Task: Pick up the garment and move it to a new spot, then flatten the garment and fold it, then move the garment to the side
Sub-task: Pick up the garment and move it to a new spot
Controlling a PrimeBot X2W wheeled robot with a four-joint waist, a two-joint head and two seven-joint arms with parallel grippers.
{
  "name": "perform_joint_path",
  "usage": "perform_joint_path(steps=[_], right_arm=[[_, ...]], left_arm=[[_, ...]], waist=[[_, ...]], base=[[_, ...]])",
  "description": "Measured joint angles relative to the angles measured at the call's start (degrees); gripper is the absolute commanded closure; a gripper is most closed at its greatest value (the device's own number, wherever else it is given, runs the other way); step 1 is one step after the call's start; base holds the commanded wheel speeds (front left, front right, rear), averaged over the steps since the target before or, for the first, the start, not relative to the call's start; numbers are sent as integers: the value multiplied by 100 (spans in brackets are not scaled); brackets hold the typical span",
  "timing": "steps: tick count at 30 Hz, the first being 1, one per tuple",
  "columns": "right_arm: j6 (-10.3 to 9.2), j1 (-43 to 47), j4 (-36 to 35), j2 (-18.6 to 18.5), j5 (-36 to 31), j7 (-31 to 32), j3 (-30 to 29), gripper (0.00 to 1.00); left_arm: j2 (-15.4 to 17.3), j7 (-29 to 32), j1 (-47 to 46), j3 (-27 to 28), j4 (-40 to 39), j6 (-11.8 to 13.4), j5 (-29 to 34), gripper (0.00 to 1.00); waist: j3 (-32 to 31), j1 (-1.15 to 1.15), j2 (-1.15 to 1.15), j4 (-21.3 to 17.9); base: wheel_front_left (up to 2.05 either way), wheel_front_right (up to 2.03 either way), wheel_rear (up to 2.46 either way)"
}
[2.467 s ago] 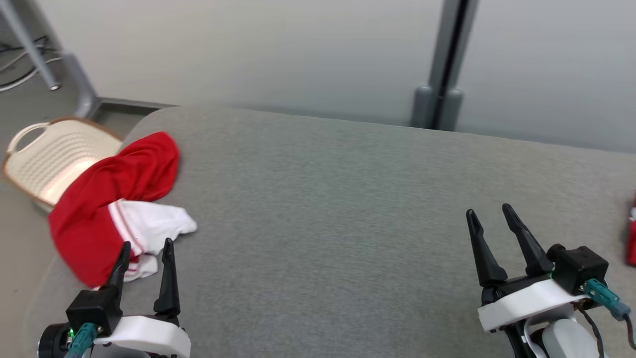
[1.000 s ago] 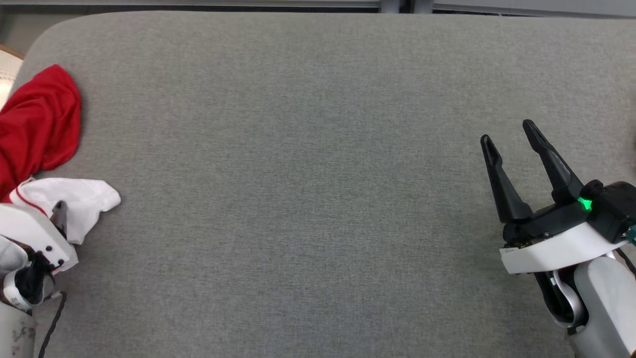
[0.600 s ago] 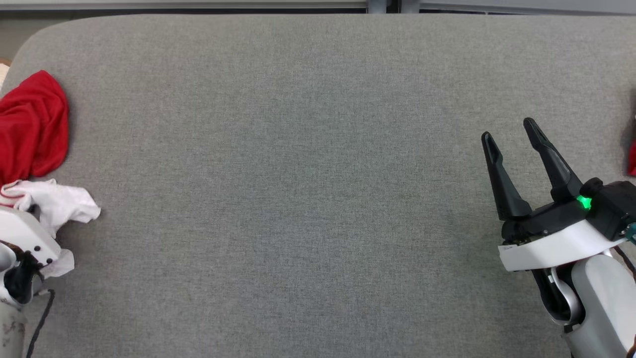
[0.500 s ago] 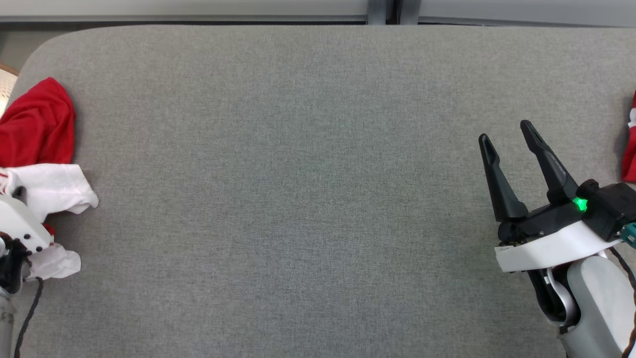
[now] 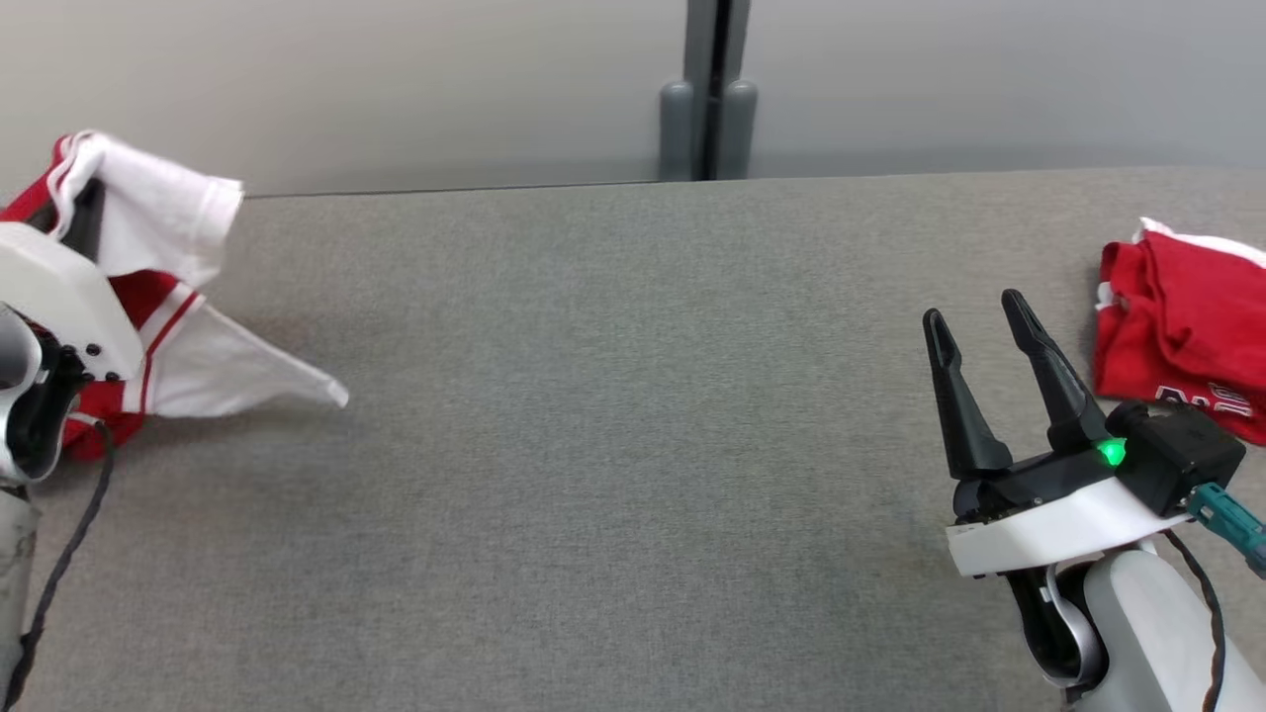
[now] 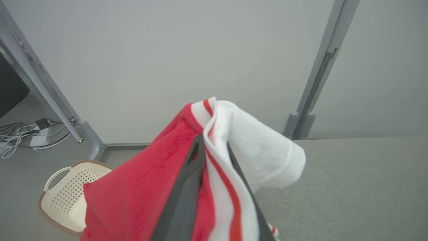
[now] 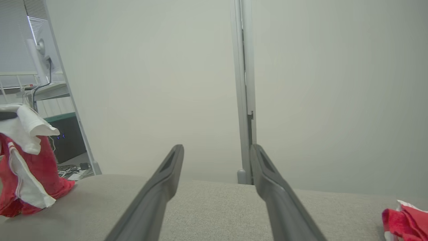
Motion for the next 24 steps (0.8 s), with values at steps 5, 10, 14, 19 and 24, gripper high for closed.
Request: perform_joint_path(steps=[5, 10, 14, 19, 24], right_arm=[[0, 23, -2, 92, -45, -13, -70, 0], [0, 32, 24, 105, -78, -13, -156, 0], [0, 32, 35, 69, -100, -13, -285, 0], [0, 45, 45, 69, -108, -13, -336, 0], [0, 118, 77, 110, -107, -13, -300, 0]], left_arm=[[-180, 474, 73, -238, -1123, -27, -115, 100], [-693, 905, 41, -504, -2125, -77, -492, 100], [-928, 1003, -168, -643, -2668, -30, -535, 100], [-1111, 1081, -94, -721, -2828, 104, -632, 100], [-1063, 809, 768, -710, -2424, 152, -689, 100]], waist=[[-199, 0, 0, -403], [-344, 0, 0, -812], [-434, 0, 0, -1076], [-464, 0, 0, -1264], [-408, 0, 0, -1327]], base=[[0, 0, 0], [0, 0, 0], [0, 0, 0], [0, 0, 0], [0, 0, 0]])
